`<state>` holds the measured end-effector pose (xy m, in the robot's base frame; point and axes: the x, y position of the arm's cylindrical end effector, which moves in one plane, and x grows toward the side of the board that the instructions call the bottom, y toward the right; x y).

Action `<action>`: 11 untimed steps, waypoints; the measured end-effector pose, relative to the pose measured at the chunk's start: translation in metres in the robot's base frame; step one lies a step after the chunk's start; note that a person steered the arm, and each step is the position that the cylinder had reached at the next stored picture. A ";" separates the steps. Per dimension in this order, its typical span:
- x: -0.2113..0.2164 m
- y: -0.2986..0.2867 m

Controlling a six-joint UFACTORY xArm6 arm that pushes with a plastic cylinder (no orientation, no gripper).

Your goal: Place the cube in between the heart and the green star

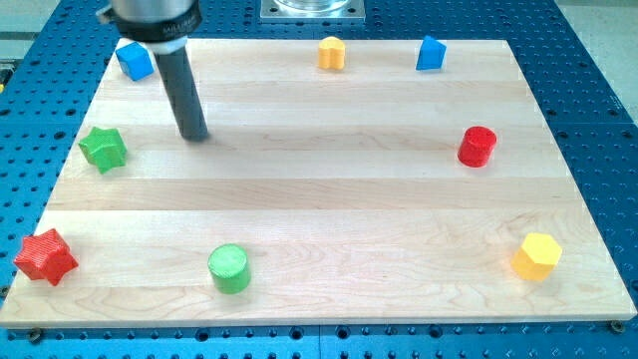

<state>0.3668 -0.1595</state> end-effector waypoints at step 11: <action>-0.045 0.061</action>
